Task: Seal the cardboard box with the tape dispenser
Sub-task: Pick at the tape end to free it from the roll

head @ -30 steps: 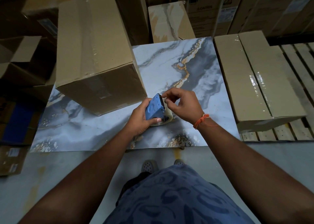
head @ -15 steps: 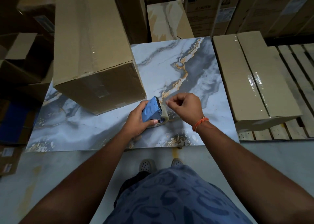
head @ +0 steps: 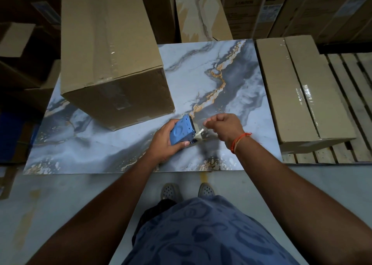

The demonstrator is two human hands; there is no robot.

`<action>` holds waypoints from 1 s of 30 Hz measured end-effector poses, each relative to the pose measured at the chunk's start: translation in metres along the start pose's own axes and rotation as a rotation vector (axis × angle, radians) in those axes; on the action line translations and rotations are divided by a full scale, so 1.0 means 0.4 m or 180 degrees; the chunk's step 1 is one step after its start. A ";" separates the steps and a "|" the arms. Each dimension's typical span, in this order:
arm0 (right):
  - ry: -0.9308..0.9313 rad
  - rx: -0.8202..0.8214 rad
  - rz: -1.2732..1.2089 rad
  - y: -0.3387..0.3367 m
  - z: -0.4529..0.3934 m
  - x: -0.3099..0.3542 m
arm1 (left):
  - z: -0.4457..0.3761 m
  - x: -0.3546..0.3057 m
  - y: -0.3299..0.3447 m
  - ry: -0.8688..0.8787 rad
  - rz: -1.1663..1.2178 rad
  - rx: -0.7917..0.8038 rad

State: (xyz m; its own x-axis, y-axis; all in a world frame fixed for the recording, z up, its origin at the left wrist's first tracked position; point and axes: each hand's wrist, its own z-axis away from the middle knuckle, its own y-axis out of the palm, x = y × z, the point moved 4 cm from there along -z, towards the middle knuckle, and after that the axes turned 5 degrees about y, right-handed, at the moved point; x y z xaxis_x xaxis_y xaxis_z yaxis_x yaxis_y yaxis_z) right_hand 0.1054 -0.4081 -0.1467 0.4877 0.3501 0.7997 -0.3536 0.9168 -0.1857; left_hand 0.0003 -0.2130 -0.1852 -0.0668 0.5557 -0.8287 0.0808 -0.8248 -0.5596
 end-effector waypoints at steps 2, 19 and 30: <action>-0.0454 -0.0388 0.0501 0.001 -0.003 0.013 | -0.001 -0.004 0.005 0.0061 -0.0005 0.0003; -0.0593 -0.0457 0.0464 -0.011 -0.004 0.011 | -0.050 -0.043 -0.020 0.0521 -0.0697 0.0330; -0.0604 -0.0227 -0.0061 0.025 0.011 0.012 | -0.035 -0.036 0.006 0.0177 -0.1026 -0.0010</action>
State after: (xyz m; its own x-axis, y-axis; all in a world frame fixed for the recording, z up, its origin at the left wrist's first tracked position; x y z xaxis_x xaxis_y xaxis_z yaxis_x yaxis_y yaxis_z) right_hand 0.1007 -0.3980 -0.1422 0.3323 0.2962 0.8954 -0.2849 0.9366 -0.2041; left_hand 0.0154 -0.2216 -0.1747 -0.0350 0.7932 -0.6079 0.0673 -0.6051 -0.7933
